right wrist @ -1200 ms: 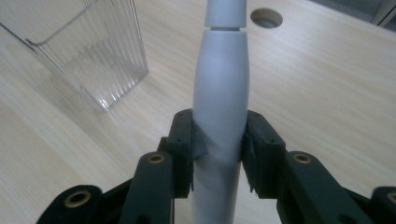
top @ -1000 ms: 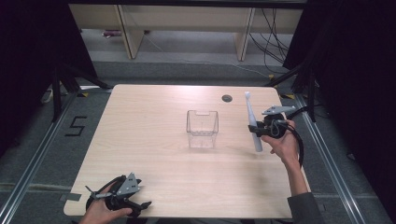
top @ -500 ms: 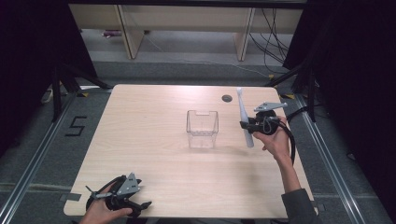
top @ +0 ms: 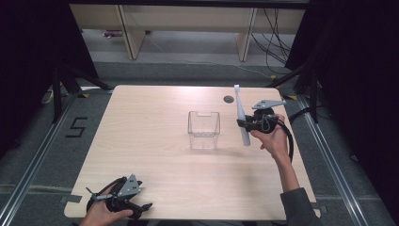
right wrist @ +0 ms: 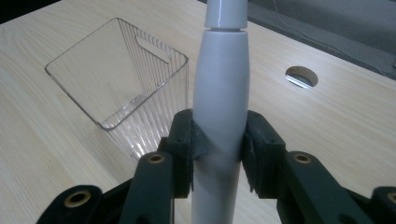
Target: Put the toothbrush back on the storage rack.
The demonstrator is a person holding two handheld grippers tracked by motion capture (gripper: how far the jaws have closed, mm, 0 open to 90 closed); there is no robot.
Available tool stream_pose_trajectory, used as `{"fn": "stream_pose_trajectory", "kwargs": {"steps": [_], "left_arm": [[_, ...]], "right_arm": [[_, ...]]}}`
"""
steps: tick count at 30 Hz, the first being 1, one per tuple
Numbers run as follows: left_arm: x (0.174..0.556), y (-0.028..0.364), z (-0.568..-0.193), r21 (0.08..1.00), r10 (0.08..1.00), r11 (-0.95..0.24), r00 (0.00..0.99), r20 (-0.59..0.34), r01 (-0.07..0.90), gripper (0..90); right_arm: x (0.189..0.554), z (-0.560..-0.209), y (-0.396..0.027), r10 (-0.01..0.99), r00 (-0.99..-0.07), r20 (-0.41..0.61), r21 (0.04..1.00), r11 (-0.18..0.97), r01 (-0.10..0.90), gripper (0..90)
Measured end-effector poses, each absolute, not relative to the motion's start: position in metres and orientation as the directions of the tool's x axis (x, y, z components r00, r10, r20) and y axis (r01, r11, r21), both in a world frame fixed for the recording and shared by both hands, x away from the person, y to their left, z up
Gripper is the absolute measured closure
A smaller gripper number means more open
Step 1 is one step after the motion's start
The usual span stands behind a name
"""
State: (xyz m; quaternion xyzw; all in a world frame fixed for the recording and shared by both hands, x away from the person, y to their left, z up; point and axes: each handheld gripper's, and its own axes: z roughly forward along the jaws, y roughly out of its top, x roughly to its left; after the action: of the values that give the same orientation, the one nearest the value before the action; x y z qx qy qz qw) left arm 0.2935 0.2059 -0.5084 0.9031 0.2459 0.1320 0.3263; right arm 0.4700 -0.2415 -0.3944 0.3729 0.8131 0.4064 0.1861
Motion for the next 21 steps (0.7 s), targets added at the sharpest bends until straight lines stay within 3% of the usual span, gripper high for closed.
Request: {"fn": "stream_pose_trajectory", "kwargs": {"steps": [1, 21], "left_arm": [[0.294, 0.206, -0.508, 0.654, 0.530, -0.666, 0.844, 0.079, 0.357, 15.6], [0.293, 0.206, -0.509, 0.655, 0.530, -0.665, 0.844, 0.077, 0.358, 15.6]], "right_arm": [[0.468, -0.393, -0.239, 0.768, -0.640, 0.033, 0.793, 0.370, 0.485, 67.0], [0.478, -0.370, -0.215, 0.730, -0.682, 0.043, 0.821, 0.364, 0.440, 67.0]]}}
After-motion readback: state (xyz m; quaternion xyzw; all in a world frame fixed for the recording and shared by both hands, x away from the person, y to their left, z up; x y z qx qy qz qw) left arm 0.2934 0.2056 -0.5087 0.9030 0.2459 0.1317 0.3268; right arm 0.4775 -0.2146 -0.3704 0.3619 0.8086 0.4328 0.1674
